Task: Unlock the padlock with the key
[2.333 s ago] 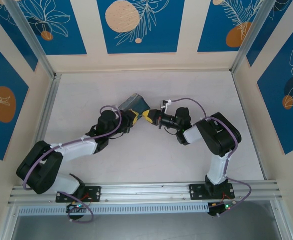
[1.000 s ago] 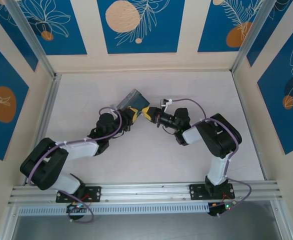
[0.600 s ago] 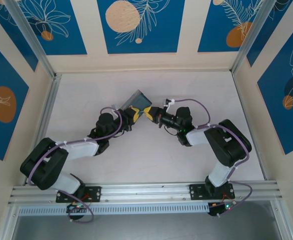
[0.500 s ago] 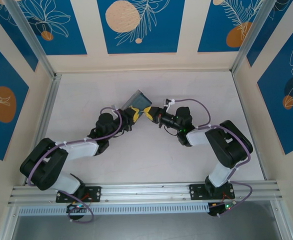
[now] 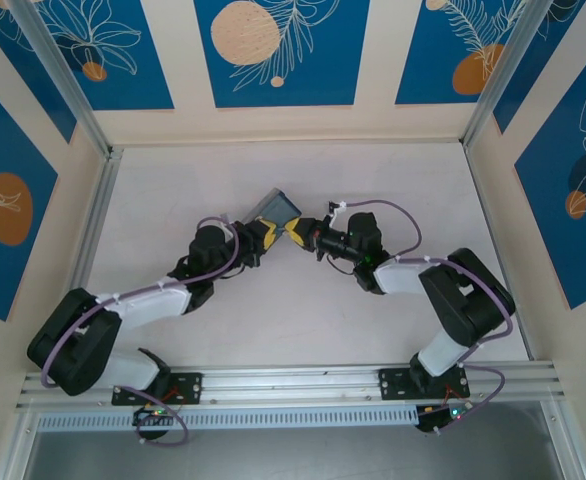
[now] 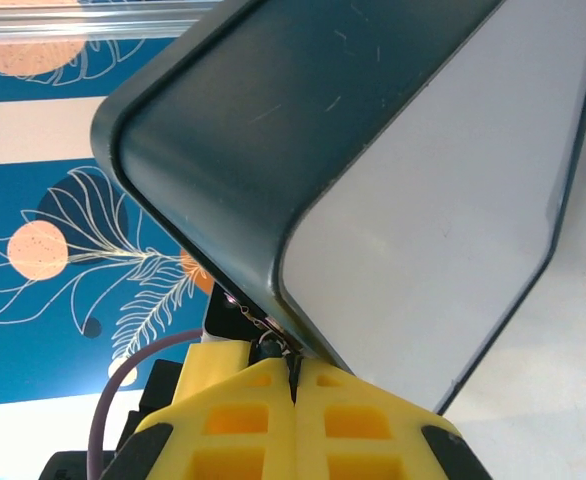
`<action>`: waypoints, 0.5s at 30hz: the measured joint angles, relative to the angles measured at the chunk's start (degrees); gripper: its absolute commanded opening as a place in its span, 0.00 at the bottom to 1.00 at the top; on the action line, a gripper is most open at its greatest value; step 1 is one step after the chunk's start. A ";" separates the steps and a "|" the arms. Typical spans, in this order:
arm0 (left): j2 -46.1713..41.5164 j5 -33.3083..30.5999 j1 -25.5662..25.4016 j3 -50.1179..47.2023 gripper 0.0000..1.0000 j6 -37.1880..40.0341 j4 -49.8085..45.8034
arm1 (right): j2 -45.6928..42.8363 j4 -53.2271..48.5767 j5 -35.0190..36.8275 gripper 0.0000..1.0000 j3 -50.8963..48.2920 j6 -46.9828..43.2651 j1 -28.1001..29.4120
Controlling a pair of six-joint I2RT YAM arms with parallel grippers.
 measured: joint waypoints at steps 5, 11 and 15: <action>-1.95 0.13 -0.09 1.20 0.00 3.45 -3.89 | -3.63 -10.58 -0.11 0.00 2.84 -0.81 0.26; -2.86 0.11 -0.09 2.10 0.00 7.06 -7.93 | -4.59 -17.03 0.09 0.00 4.59 -0.57 0.76; -2.86 0.13 -0.22 2.10 0.00 8.26 -10.03 | -4.61 -19.43 0.68 0.00 4.61 0.37 1.29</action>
